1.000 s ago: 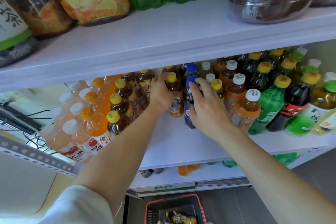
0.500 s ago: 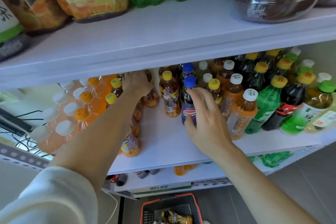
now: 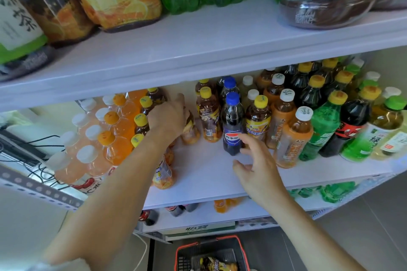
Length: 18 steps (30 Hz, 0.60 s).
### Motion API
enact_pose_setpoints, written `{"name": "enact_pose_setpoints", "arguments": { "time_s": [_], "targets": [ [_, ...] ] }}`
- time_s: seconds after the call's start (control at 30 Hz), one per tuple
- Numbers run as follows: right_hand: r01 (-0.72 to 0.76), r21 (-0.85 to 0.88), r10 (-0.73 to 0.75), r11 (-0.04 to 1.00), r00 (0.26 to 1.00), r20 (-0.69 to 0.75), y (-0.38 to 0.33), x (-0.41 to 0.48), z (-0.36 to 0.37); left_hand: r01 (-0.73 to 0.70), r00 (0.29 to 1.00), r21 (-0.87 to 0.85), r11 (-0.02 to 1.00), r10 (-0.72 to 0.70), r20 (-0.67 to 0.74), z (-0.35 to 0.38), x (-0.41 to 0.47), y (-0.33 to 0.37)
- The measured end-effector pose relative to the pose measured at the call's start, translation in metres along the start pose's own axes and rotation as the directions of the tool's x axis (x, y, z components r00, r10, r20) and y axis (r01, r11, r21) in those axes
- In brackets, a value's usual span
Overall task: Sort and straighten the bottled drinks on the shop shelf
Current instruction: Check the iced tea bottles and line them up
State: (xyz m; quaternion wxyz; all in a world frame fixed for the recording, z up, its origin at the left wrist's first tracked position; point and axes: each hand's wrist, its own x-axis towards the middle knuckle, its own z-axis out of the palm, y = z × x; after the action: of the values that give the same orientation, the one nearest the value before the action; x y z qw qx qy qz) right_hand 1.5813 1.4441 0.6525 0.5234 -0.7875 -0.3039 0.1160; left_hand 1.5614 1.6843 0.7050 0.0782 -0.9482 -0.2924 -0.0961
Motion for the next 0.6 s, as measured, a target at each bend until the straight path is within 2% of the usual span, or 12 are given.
{"name": "enact_pose_setpoints", "arguments": {
  "time_s": [0.07, 0.13, 0.23, 0.33, 0.4, 0.47, 0.5, 0.6],
  "targets": [
    [-0.186, 0.191, 0.177, 0.964, 0.982, 0.063, 0.006, 0.000, 0.000, -0.024, 0.991, -0.119, 0.993, 0.009, -0.132, -0.016, -0.025, -0.004],
    [-0.368, 0.333, 0.329, 0.868, 0.929, 0.171, 0.012, -0.001, 0.000, -0.110, 0.969, -0.306, 0.946, 0.034, -0.243, -0.034, -0.051, -0.004],
    [-0.565, 0.454, 0.453, 0.689, 0.825, 0.339, 0.015, -0.007, 0.000, -0.135, 0.969, -0.583, 0.801, -0.017, -0.247, -0.058, -0.089, -0.006],
    [-0.758, 0.503, 0.429, 0.415, 0.651, 0.626, 0.021, -0.015, -0.001, -0.108, 0.978, -0.838, 0.536, -0.095, -0.187, -0.072, -0.116, -0.009],
    [-0.811, 0.475, 0.298, 0.341, 0.572, 0.764, 0.018, -0.022, -0.004, -0.110, 0.972, -0.894, 0.435, -0.139, -0.187, -0.077, -0.126, -0.009],
    [-0.797, 0.524, 0.205, 0.302, 0.591, 0.780, 0.017, -0.030, -0.006, -0.091, 0.967, -0.919, 0.383, -0.186, -0.173, -0.078, -0.130, -0.011],
    [-0.770, 0.564, 0.173, 0.296, 0.625, 0.761, 0.016, -0.033, -0.006, -0.065, 0.965, -0.934, 0.352, -0.217, -0.149, -0.079, -0.130, -0.013],
    [-0.664, 0.658, 0.095, 0.356, 0.726, 0.681, 0.012, -0.041, -0.007, 0.035, 0.945, -0.957, 0.289, -0.320, -0.063, -0.078, -0.129, -0.019]
  ]
}}
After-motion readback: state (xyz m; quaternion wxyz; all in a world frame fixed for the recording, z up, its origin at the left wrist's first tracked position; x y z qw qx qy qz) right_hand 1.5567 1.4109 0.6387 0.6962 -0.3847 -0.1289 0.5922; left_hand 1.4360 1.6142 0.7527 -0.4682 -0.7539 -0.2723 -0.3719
